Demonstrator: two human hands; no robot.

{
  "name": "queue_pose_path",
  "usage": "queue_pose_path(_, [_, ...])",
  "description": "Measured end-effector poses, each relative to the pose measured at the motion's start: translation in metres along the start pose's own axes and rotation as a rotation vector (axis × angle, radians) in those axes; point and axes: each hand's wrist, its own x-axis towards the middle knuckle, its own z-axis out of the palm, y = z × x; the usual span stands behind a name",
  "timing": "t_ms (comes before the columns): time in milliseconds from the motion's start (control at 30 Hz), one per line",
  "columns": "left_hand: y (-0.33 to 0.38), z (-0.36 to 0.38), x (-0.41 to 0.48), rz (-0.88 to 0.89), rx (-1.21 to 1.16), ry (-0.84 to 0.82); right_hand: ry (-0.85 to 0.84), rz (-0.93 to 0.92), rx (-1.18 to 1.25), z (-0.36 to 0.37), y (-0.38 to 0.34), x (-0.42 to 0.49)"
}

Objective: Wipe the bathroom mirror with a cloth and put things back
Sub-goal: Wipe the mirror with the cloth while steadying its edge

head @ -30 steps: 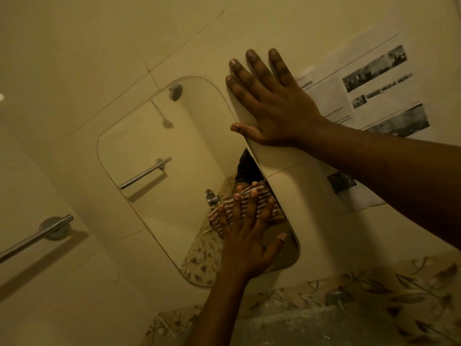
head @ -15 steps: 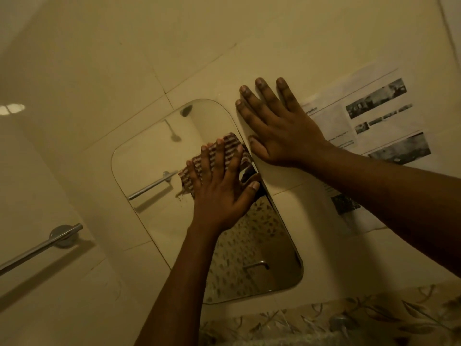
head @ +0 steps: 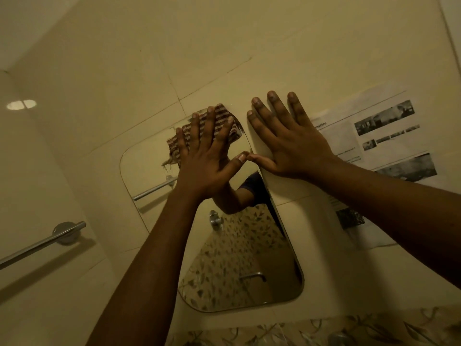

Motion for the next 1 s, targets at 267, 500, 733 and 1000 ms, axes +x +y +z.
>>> queue_pose_path(267, [-0.038,-0.008,-0.004,0.037,-0.019,0.02,0.001,0.007,-0.025,0.001,0.001,-0.002])
queue_pose_path(500, [-0.094,0.0,-0.028,-0.017,-0.011,0.041,0.0,0.003,-0.021,0.002,0.0,-0.002])
queue_pose_path(733, [-0.107,0.008,-0.043,-0.017,-0.004,0.035,0.004,0.014,-0.021,0.002,0.0,-0.002])
queue_pose_path(1000, [-0.095,0.025,-0.064,-0.001,0.013,0.033,0.002,0.012,-0.011,0.004,0.0,-0.002])
